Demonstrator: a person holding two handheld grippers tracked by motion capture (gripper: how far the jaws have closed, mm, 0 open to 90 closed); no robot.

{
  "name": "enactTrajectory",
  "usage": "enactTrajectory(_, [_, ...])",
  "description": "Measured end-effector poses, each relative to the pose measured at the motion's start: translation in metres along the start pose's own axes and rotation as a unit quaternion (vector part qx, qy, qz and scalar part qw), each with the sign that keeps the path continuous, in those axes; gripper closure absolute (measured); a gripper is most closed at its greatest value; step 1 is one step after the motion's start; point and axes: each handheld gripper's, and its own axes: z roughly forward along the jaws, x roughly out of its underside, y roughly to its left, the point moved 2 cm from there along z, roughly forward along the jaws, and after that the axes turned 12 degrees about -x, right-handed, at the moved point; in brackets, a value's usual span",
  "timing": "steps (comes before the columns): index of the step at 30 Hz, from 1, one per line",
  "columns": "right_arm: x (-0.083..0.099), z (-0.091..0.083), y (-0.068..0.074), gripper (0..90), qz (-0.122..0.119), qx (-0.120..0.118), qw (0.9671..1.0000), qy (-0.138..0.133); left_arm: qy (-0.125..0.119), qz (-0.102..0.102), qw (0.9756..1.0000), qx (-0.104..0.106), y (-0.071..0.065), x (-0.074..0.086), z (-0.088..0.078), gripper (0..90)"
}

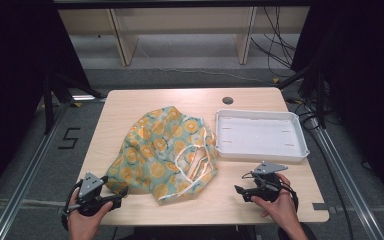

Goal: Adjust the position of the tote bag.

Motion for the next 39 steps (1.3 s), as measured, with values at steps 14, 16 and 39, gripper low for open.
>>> enactTrajectory(14, [0.001,0.004,0.003,20.7,-0.005,-0.009,0.9998,0.014,0.040,0.057,0.9974,-0.017,0.010,-0.008,0.035,46.2])
enactTrajectory(16, [0.000,0.004,0.003,20.9,0.000,-0.011,0.9998,0.015,0.040,0.072,0.9961,-0.029,0.011,-0.007,0.038,60.9])
enactTrajectory(39, [-0.002,0.006,0.004,21.8,-0.018,-0.018,0.9994,0.021,0.032,0.078,0.9922,-0.092,0.084,-0.037,0.109,87.5])
